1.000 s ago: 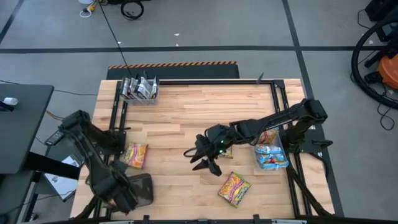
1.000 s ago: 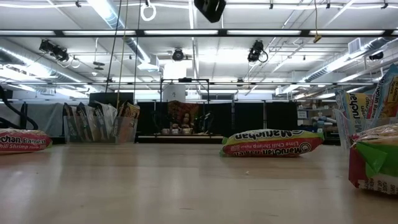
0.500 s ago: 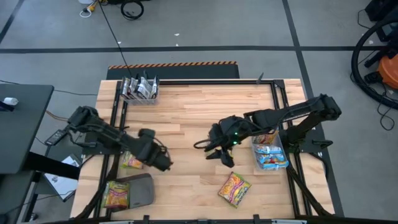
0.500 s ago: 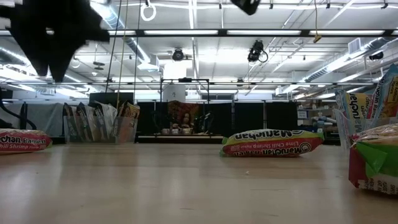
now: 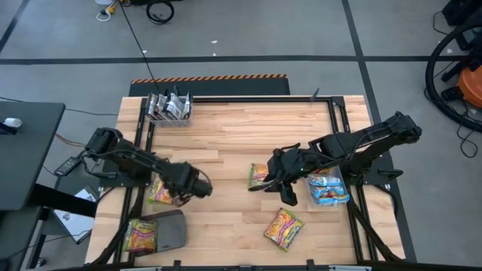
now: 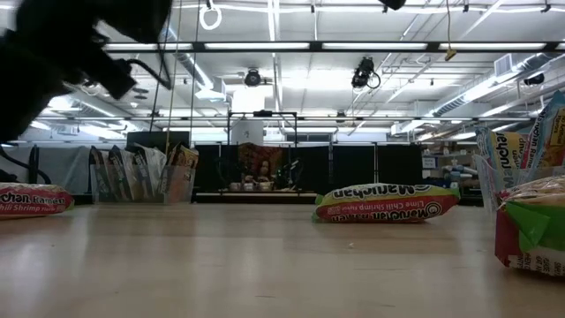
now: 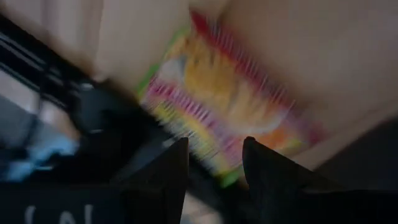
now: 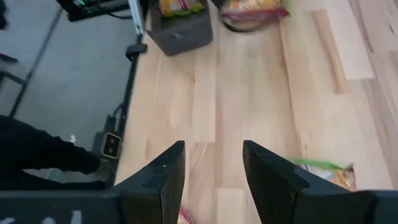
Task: Sort Maruchan noodles
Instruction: Put the green noodle pack into the black bin
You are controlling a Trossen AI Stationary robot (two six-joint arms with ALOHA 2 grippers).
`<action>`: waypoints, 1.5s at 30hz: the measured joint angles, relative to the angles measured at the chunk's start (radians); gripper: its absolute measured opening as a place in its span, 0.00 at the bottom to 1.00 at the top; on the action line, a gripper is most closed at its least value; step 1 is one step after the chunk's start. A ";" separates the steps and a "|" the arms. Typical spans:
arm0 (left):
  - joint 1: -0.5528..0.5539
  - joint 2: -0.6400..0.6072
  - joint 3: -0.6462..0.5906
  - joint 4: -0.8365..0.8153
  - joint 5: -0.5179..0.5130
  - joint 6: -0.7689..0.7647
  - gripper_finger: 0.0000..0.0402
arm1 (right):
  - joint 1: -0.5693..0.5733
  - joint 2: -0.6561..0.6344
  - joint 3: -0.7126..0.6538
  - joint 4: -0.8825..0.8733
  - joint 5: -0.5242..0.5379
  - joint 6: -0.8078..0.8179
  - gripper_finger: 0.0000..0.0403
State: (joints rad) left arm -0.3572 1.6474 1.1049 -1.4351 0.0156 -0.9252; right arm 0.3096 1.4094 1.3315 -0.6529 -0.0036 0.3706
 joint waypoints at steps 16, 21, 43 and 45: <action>-0.213 -0.309 -0.237 0.221 0.001 0.148 0.39 | 0.058 0.005 0.000 -0.015 0.073 0.127 0.42; -0.211 -0.353 -0.381 0.376 0.072 0.150 0.39 | 0.062 0.005 0.000 -0.014 0.093 0.169 0.42; 0.019 -0.386 -0.432 0.495 -0.103 0.511 0.39 | 0.066 0.006 0.000 0.091 0.117 0.204 0.42; -0.001 -0.385 -0.455 0.505 -0.152 0.537 0.39 | 0.074 0.006 0.000 0.091 0.126 0.214 0.42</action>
State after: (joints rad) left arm -0.3587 1.2628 0.6497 -0.9297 -0.1366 -0.3882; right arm 0.3835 1.4151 1.3312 -0.5621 0.1228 0.5842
